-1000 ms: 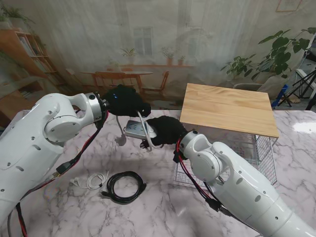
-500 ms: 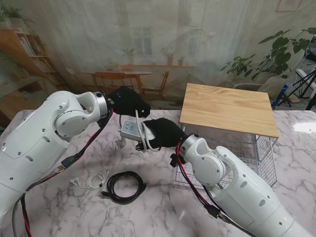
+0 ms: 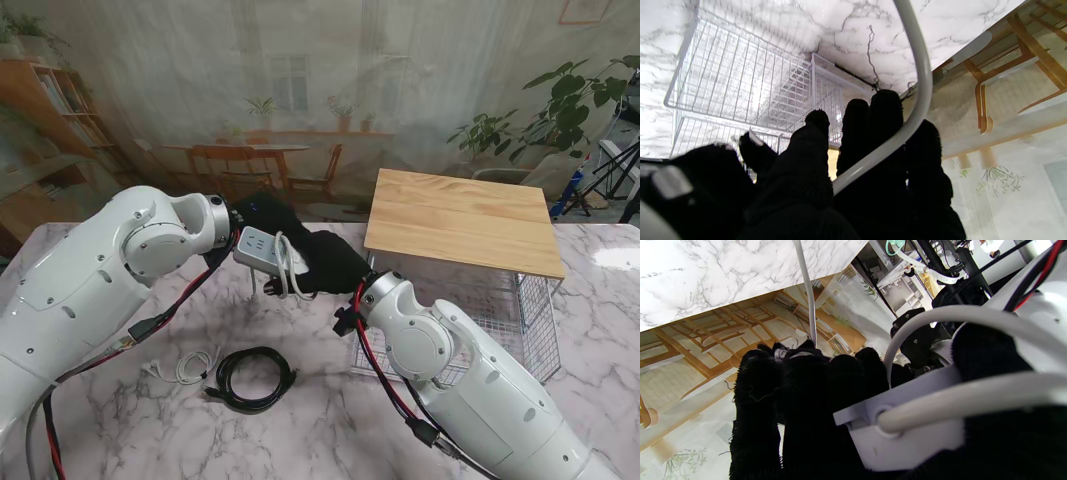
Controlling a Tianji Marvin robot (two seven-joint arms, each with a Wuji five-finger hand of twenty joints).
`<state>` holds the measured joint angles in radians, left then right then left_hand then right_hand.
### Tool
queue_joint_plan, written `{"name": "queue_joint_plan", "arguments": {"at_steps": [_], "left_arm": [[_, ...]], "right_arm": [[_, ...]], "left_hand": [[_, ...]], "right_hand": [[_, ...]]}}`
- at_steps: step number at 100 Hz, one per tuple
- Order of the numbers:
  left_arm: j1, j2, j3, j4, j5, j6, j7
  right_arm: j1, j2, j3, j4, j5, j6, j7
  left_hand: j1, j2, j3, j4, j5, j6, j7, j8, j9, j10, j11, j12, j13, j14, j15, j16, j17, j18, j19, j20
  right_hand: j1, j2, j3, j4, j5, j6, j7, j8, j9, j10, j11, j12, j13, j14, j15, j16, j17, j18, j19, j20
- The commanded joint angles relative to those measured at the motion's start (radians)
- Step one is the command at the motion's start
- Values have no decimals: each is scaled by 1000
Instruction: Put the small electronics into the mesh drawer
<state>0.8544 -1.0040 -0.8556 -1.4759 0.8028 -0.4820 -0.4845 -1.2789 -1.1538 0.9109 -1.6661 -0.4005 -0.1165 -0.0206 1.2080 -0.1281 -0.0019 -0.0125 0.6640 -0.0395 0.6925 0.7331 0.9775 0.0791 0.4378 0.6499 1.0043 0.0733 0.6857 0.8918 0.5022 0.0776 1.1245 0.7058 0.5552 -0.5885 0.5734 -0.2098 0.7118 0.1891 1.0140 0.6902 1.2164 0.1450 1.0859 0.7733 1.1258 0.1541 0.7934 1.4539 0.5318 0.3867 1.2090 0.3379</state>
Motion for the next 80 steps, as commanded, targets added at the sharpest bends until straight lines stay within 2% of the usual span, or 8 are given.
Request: {"name": "queue_joint_plan", "arguments": {"at_steps": [1,15,34,60,80], "left_arm": [[-16,5,19,13,6,-4,-34],[-34,11,52,29,18,-21,-50],[-27,13,55,33,67,-48,-28],[-16,17,33,44,227,-108,39],[-7,15,19,52,233,-111,62]], "right_arm": [[-3,-8,10,-15,3,1,-16],[-8,-14,23,-21,1,3,-47],[-18,-23,41,-19,3,9,-86],[-38,-18,71,-35,11,12,-78],[-41,-23,72,-34,33,6,-84]], "left_hand": [[83,72,7,4,-1,-85,54,31,3,10,28,22,-6,25,48,20,-15,9,45,24],[83,74,6,4,-3,-89,59,35,-2,6,29,29,-9,26,48,23,-17,8,43,25],[83,73,13,7,-7,-87,58,28,-12,2,30,35,-17,27,47,27,-22,15,40,26],[83,79,23,6,-23,-88,74,32,-31,-3,41,43,-27,24,49,34,-27,18,39,27],[83,72,30,7,-21,-83,62,-3,-29,-3,48,32,-22,23,43,31,-20,17,39,25]], "right_hand": [[216,162,292,-20,76,-273,98,-11,105,-86,82,-5,26,-77,79,10,8,14,19,10],[215,162,291,-21,74,-274,100,-12,106,-88,82,-4,27,-79,81,10,12,15,19,9],[216,164,290,-21,70,-275,102,-13,106,-90,83,-4,28,-83,84,11,15,13,20,9],[216,164,286,-21,70,-280,105,-16,107,-90,83,-5,28,-83,86,12,15,13,20,9],[218,164,285,-20,70,-282,106,-17,107,-91,83,-5,27,-84,86,12,15,12,20,8]]}}
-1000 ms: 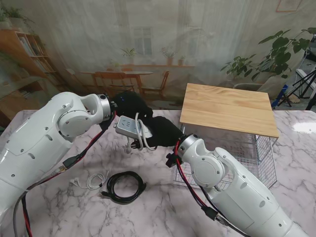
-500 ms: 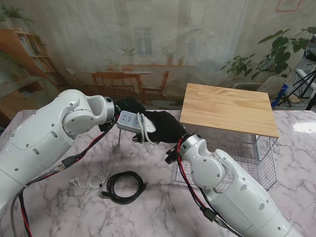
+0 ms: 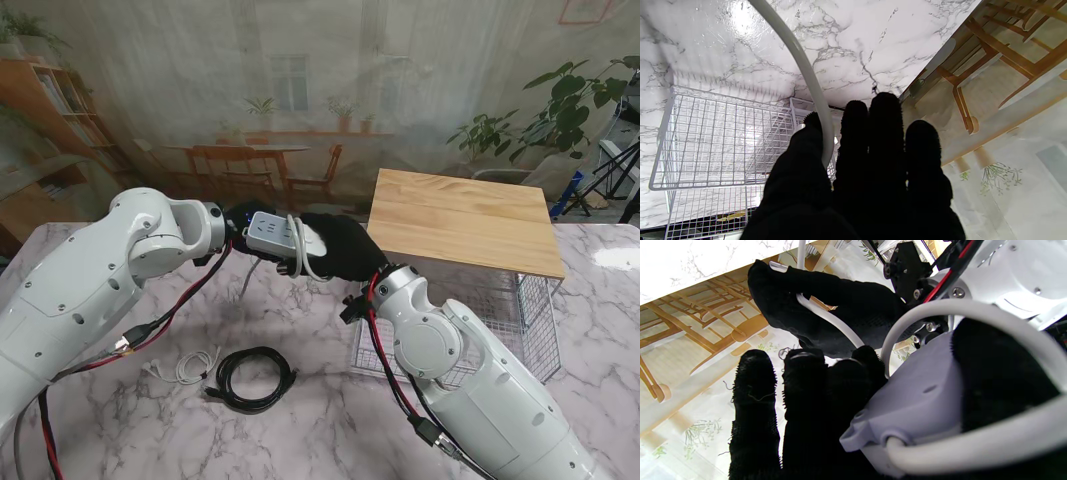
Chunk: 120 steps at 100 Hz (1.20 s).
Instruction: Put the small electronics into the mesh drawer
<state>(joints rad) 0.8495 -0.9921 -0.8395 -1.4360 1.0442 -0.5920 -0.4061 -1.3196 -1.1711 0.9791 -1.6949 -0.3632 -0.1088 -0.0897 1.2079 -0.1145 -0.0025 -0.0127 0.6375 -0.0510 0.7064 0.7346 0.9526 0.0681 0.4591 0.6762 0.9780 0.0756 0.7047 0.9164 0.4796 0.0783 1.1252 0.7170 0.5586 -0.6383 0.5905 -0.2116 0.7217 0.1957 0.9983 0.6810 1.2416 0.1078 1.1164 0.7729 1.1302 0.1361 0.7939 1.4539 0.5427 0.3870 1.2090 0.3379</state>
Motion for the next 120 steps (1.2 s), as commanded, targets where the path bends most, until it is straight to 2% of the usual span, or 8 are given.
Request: {"name": "queue_joint_plan", "arguments": {"at_steps": [1,17,32,64,84,101,113,120], "left_arm": [[-2,3,3,14,-11,0,-17],[13,3,-9,33,-13,6,-2],[31,2,-34,46,12,6,34],[11,8,-1,61,50,-32,42],[2,7,18,72,55,-27,55],[39,3,-23,61,86,10,101],[61,0,-48,61,103,35,132],[64,-1,-51,72,96,47,136]], "right_arm": [[-1,-5,4,-6,-4,-2,-16],[-13,-9,23,-10,-14,-6,-44],[-20,-10,38,-16,-25,-9,-59],[-25,-27,48,-9,-28,-16,-136],[-32,-30,59,-14,-22,-9,-147],[-33,-25,61,-13,-34,-3,-136],[-33,-24,61,-11,-39,0,-132],[-33,-23,62,-12,-42,2,-131]], "left_hand": [[83,58,31,7,7,-71,50,-5,-3,10,27,5,6,20,24,6,4,17,38,14],[83,51,39,4,4,-63,50,-24,8,20,21,-10,21,22,17,-4,19,16,43,9],[83,33,52,6,-31,-42,-69,-152,-10,-1,-51,-113,3,38,-59,-60,16,9,24,-15],[83,56,51,0,11,-59,12,-95,-28,-15,-20,-112,-7,33,-68,-76,2,9,13,-24],[82,30,40,5,-28,-38,-81,-183,-27,-15,-45,-101,-22,46,-83,-89,-7,14,4,-29],[-284,8,-5,27,-166,123,-410,-327,-173,30,-155,-264,-111,81,-159,-127,-80,42,-58,-37],[-300,-30,1,24,-175,173,-460,-351,-187,56,-161,-280,-113,88,-161,-133,-75,40,-62,-40],[-281,-39,11,27,-210,201,-501,-370,-211,65,-169,-297,-103,52,-194,-165,-66,31,-80,-56]], "right_hand": [[214,214,268,-18,60,-289,122,-8,82,-54,53,-5,23,-65,85,11,4,12,20,8],[214,215,268,-18,59,-290,123,-8,83,-55,52,-6,23,-67,85,11,7,8,20,8],[214,216,266,-18,56,-294,124,-8,85,-57,52,-6,24,-69,85,11,9,7,19,8],[213,219,262,-17,48,-307,130,-9,86,-65,53,-10,26,-78,89,12,17,-2,20,7],[215,221,259,-17,46,-307,134,-12,88,-66,52,-14,26,-79,90,12,18,-2,20,6],[216,219,257,-16,46,-307,136,-16,89,-65,52,-16,24,-77,90,13,17,-3,19,6],[216,219,257,-16,47,-308,136,-18,89,-64,52,-17,25,-75,90,12,16,-2,19,6],[216,219,256,-16,47,-308,136,-18,89,-63,52,-18,25,-75,90,12,15,-2,18,5]]}}
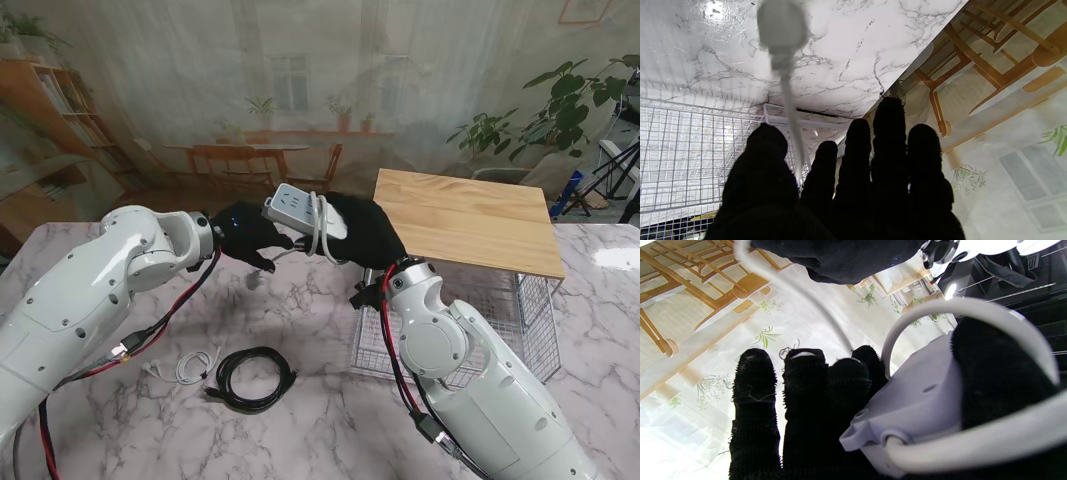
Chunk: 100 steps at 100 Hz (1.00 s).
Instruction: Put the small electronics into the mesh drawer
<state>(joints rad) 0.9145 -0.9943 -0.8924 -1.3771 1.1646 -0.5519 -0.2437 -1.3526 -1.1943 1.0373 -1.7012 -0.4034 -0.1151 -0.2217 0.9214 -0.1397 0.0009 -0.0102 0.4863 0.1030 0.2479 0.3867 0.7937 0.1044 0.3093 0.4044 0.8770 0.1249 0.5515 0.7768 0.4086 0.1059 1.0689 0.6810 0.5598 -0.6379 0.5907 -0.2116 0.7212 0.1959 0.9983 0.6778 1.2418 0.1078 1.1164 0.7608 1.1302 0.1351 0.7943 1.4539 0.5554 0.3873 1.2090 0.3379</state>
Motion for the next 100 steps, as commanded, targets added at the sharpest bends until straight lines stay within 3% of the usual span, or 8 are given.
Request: {"name": "queue_joint_plan", "arguments": {"at_steps": [1,19,41,62,78,88,93,100], "left_arm": [[-1,1,2,15,-25,8,-28],[-6,-3,12,50,-80,37,-39],[-15,-7,27,52,-129,81,-75],[-30,-25,68,61,-278,176,-116],[-48,-38,111,80,-358,236,-123],[-68,-48,149,107,-378,250,-101],[-72,-62,165,128,-420,271,-68],[-63,-88,181,138,-541,340,-54]], "right_arm": [[0,0,4,-5,-3,8,1],[1,1,4,-7,-7,12,4],[5,1,4,-5,-6,13,6],[8,0,3,-5,-2,9,4],[15,-1,-2,-1,-11,2,-3],[16,-2,-5,-2,-6,2,-4],[16,-3,-5,-3,-1,2,-5],[16,-5,-7,-4,5,1,-8]], "left_hand": [[5,-14,8,25,-70,51,-50,-25,-63,31,-24,-30,-7,3,-48,-30,3,3,-28,-23],[12,1,7,19,-116,-8,-85,-42,-126,-7,-63,-82,-28,7,-88,-63,-16,4,-46,-35],[-167,57,-23,-1,-203,107,-176,-106,-436,157,-199,-225,-236,70,-256,-207,-161,25,-231,-122],[-262,185,-33,-13,-256,160,-210,-116,-495,196,-219,-257,-267,87,-262,-248,-175,25,-254,-143],[-250,135,-36,-14,-236,182,-203,-112,-453,203,-195,-253,-236,85,-235,-249,-149,26,-228,-138],[-117,34,-12,1,-150,165,-174,-107,-274,117,-124,-222,-130,37,-189,-245,-70,3,-156,-129],[-10,-13,12,14,-31,86,-122,-97,-80,11,-67,-193,-11,-21,-147,-240,15,-25,-86,-121],[65,-62,37,32,62,1,-54,-91,56,-54,-54,-182,65,-44,-99,-223,52,-36,-18,-111]], "right_hand": [[215,219,256,-16,48,-308,136,-15,89,-63,52,-6,25,-74,90,12,2,-2,18,5],[216,219,256,-15,48,-309,136,-17,89,-63,52,-7,25,-70,88,11,1,-1,17,5],[217,219,255,-15,48,-309,137,-17,89,-61,52,-8,26,-69,87,10,1,-1,17,5],[217,219,254,-15,47,-309,137,-18,89,-61,52,-9,26,-70,86,10,1,0,17,5],[217,220,253,-15,46,-309,137,-18,89,-61,52,-9,26,-70,86,10,1,0,17,5],[217,220,252,-15,46,-309,137,-18,89,-61,53,-9,26,-70,86,10,1,0,17,5],[218,220,252,-14,46,-309,137,-18,89,-61,53,-9,26,-70,86,10,1,0,17,5],[218,220,252,-14,46,-309,137,-18,89,-61,53,-9,26,-70,86,10,1,1,17,5]]}}
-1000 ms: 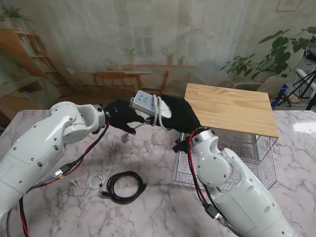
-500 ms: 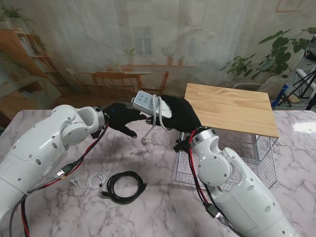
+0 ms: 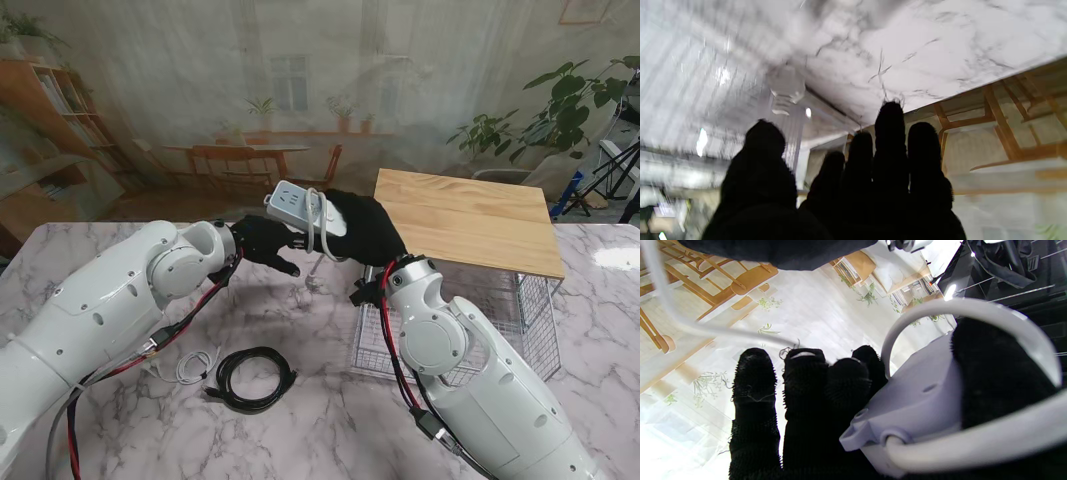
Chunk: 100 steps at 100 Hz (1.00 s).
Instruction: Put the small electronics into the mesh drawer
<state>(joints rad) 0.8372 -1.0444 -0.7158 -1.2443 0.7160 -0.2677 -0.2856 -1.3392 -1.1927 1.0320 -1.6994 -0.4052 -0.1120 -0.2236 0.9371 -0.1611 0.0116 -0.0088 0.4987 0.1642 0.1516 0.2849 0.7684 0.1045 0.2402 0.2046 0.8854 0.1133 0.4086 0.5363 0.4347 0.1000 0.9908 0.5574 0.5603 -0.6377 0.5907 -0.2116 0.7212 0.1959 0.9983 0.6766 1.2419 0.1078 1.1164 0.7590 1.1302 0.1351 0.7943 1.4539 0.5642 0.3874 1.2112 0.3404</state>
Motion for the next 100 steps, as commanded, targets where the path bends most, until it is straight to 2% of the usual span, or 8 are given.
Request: {"name": "queue_joint_plan", "arguments": {"at_steps": [1,5,16,34,50,60,82,100], "left_arm": [[15,-41,7,8,-99,60,-6],[11,-51,23,16,-111,69,14],[-4,-52,53,5,-130,84,-8],[-3,-49,48,-4,-145,79,-28],[-8,-55,62,11,-158,86,-21],[-8,-57,70,14,-156,86,-14],[-1,-35,60,-1,-93,17,-29],[21,6,24,-45,47,-123,-54]], "right_arm": [[3,-7,-2,-6,7,-2,-7],[4,-7,-3,-6,9,-2,-8],[6,-8,-5,-9,12,1,-6],[4,-6,-4,-9,8,-3,-5],[4,-8,-5,-7,12,-4,-9],[5,-8,-5,-7,11,-4,-9],[0,-9,2,-8,2,-6,-20],[0,-15,8,-2,6,0,-45]], "left_hand": [[46,-44,25,31,51,-64,47,10,84,-59,12,16,60,-35,45,18,26,-31,63,13],[5,-55,4,23,33,-60,54,7,67,-56,-10,6,54,-33,33,12,20,-28,55,8],[-135,-82,-25,1,-70,42,29,-20,-112,71,-88,-30,-41,27,-30,-7,-58,3,-4,-9],[-192,-81,-22,-7,-104,45,-18,-30,-210,80,-94,-37,-126,48,-70,-19,-111,15,-61,-19],[78,-12,51,7,108,-91,136,78,45,-41,2,10,1,-17,-7,-12,-21,-21,10,-2],[311,11,22,9,219,-127,299,136,192,-39,35,55,94,-46,37,-15,60,-42,73,-19],[350,30,5,6,228,-210,518,201,233,-40,113,152,116,-44,78,8,84,-48,97,-19],[354,47,6,4,194,-239,602,285,227,-40,176,262,106,-43,164,92,76,-57,120,17]], "right_hand": [[218,219,252,-14,46,-309,137,-17,89,-61,53,-8,26,-70,86,10,-8,1,15,2],[218,220,252,-14,46,-308,137,-17,89,-61,53,-8,26,-70,86,10,-8,2,15,2],[218,220,251,-14,47,-308,137,-17,89,-61,53,-8,27,-68,87,10,-7,2,15,2],[218,220,251,-14,47,-308,136,-17,89,-61,53,-8,27,-69,87,10,-7,2,15,2],[218,220,251,-14,47,-308,136,-16,89,-61,53,-8,27,-69,88,11,-6,2,14,2],[218,219,251,-14,47,-307,136,-16,89,-61,54,-8,27,-69,89,11,-6,2,14,1],[217,220,251,-14,46,-308,136,-16,89,-63,55,-8,28,-70,90,11,-5,0,13,1],[218,222,251,-14,44,-307,137,-15,89,-63,56,-7,29,-70,91,12,-5,1,14,1]]}}
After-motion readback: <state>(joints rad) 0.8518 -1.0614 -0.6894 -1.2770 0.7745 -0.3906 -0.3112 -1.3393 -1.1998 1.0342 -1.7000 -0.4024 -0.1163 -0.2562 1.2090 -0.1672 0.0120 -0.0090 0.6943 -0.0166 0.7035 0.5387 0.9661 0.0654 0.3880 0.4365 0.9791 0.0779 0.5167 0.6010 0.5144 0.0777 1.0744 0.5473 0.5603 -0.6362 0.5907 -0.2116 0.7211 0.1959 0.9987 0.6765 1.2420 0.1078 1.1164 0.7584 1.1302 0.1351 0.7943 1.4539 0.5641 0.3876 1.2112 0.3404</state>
